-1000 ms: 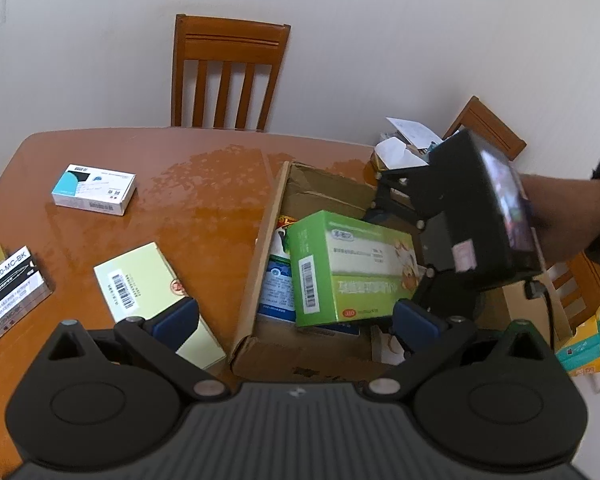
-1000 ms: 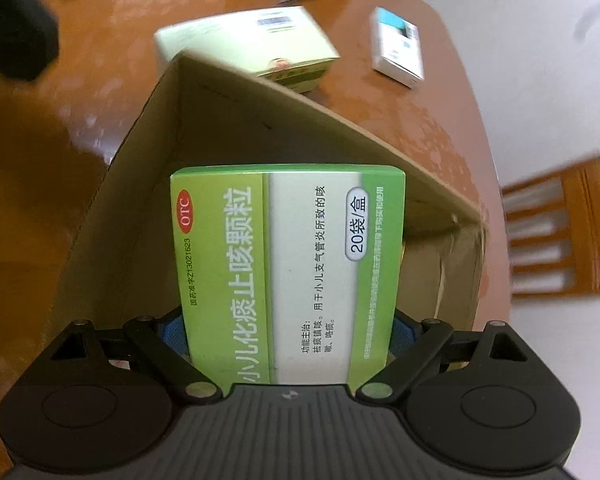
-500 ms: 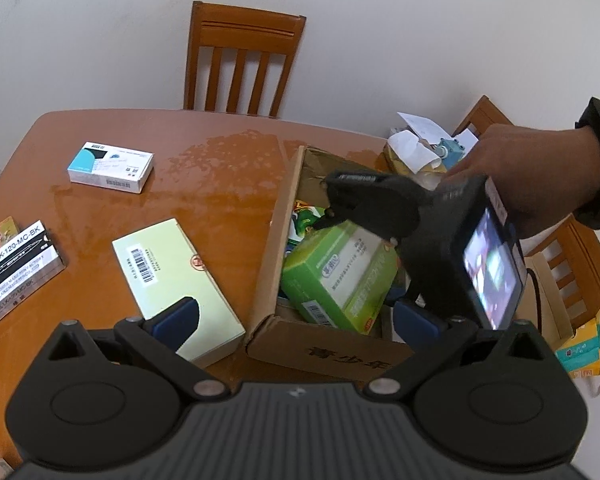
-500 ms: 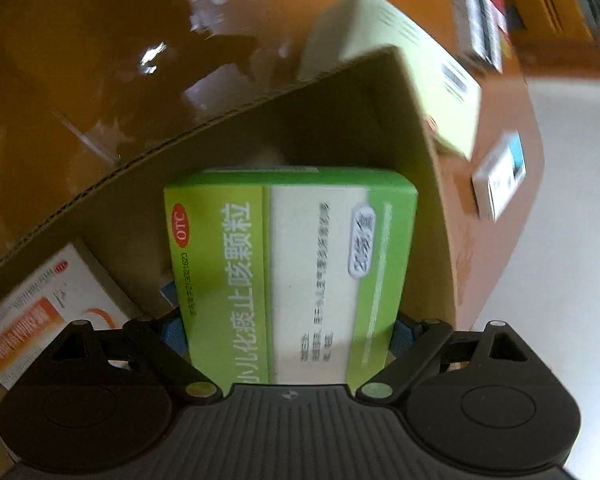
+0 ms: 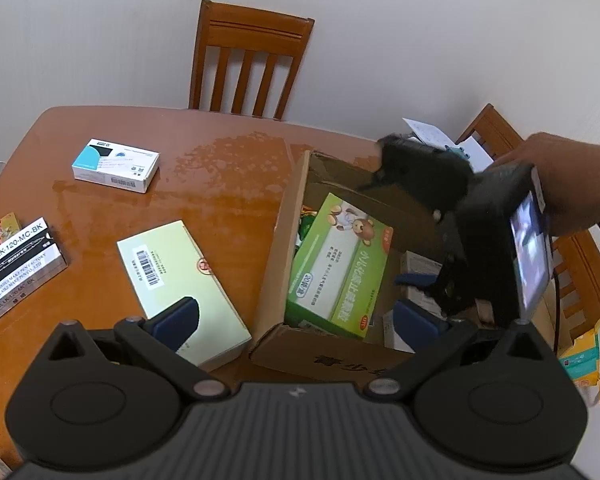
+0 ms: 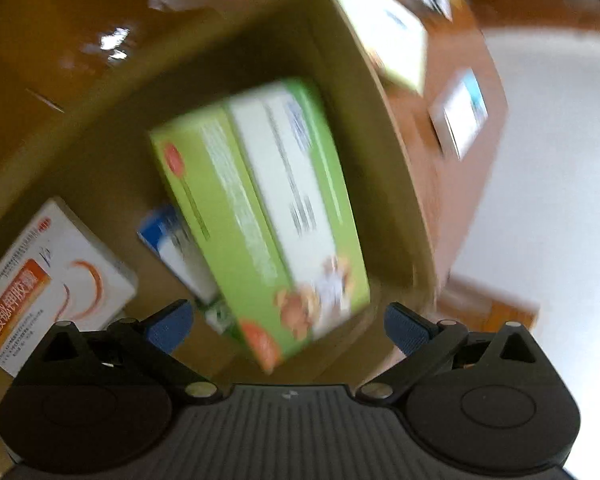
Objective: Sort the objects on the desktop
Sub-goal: 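Lower the green granules box into the cardboard box and open the right gripper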
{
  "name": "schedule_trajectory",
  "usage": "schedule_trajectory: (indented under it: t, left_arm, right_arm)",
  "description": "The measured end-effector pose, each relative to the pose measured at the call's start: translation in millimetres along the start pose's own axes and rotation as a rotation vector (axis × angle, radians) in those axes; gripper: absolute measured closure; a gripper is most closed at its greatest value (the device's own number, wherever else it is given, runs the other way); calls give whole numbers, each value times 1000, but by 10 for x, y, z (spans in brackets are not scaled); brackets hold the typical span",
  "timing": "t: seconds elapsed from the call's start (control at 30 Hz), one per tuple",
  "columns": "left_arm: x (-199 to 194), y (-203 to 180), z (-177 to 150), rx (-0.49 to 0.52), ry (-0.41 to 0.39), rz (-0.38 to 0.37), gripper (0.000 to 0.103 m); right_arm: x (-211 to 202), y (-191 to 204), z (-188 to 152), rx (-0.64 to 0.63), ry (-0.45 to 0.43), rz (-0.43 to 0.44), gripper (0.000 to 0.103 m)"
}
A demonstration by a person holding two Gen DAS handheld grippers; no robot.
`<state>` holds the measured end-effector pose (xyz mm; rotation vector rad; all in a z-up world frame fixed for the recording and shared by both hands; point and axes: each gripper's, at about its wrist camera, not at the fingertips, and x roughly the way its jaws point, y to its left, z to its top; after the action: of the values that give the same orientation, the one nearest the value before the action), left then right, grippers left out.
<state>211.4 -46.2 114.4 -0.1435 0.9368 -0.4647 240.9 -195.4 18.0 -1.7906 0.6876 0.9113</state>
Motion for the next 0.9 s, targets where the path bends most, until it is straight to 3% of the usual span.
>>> schedule_trajectory:
  t: [0.1, 0.17, 0.27, 0.37, 0.7, 0.9]
  left_arm:
    - [12, -48, -4, 13, 5, -11, 0]
    - [22, -75, -7, 22, 9, -16, 0]
    - [40, -98, -2, 26, 15, -24, 0]
    - [52, -122, 23, 36, 17, -31, 0]
    - [75, -141, 46, 34, 12, -27, 0]
    - [74, -151, 45, 39, 17, -23, 0]
  right_arm:
    - [156, 87, -79, -38, 71, -170, 0]
    - [242, 179, -102, -94, 104, -198, 0]
    - [356, 211, -131, -74, 114, -209, 0]
    - [391, 98, -172, 28, 115, -202, 0]
    - [-8, -851, -707, 897, -165, 283, 0]
    - [298, -850, -550, 1181, -258, 554, 0]
